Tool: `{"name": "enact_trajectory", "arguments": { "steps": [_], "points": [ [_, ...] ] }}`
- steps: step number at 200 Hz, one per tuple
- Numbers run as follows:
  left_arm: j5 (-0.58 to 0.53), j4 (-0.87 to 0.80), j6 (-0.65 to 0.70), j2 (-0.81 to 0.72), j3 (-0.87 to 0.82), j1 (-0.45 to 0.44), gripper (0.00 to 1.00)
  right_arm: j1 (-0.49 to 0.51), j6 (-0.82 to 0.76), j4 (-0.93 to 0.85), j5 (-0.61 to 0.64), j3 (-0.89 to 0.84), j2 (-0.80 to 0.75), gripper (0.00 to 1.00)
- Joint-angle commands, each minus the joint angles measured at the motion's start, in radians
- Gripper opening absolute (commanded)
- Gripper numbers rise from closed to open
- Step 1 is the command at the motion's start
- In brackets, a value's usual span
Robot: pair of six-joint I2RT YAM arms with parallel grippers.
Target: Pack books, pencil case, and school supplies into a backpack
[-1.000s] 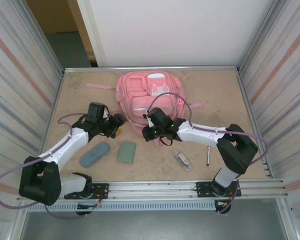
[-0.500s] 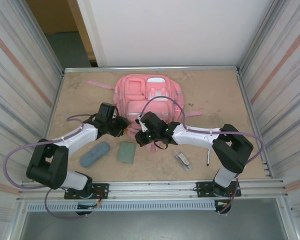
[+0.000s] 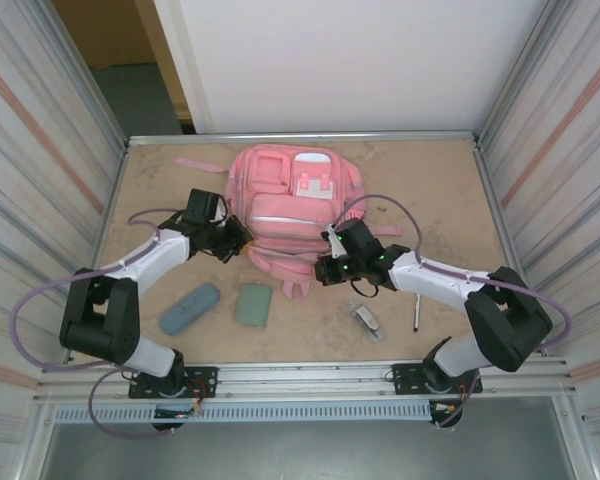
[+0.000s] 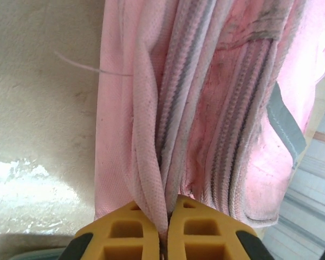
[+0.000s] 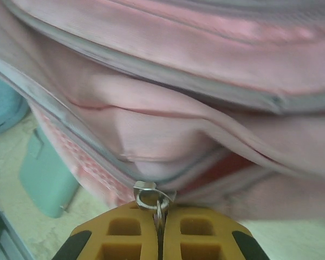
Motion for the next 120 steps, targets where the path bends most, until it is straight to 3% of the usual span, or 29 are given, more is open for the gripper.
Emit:
{"name": "enact_trajectory", "arguments": {
  "steps": [1, 29, 51, 54, 63, 68, 88, 120],
  "points": [
    [-0.048, -0.021, 0.161, 0.052, 0.118, 0.072, 0.00, -0.059, -0.023, -0.149, 0.029, -0.048, -0.016, 0.00],
    [0.017, -0.057, 0.282, 0.208, 0.271, 0.125, 0.00, -0.043, -0.033, -0.139, -0.013, -0.028, 0.004, 0.00],
    [0.055, -0.139, 0.321, 0.341, 0.425, 0.183, 0.00, 0.043, -0.044, -0.117, -0.017, 0.040, 0.060, 0.00],
    [0.059, -0.153, 0.322, 0.354, 0.443, 0.190, 0.02, 0.058, -0.042, -0.111, -0.015, 0.050, 0.071, 0.00],
    [0.088, -0.174, 0.311, 0.379, 0.482, 0.208, 0.23, 0.099, -0.035, -0.088, -0.010, 0.083, 0.101, 0.00],
    [0.108, -0.177, 0.294, 0.380, 0.488, 0.217, 0.28, 0.116, -0.028, -0.077, -0.007, 0.105, 0.119, 0.00],
    [0.138, -0.153, 0.242, 0.298, 0.432, 0.222, 0.35, 0.154, 0.003, -0.050, -0.008, 0.211, 0.202, 0.00],
    [0.103, -0.212, 0.193, 0.035, 0.204, 0.201, 0.42, 0.179, 0.039, -0.020, -0.064, 0.365, 0.311, 0.00]
  ]
}}
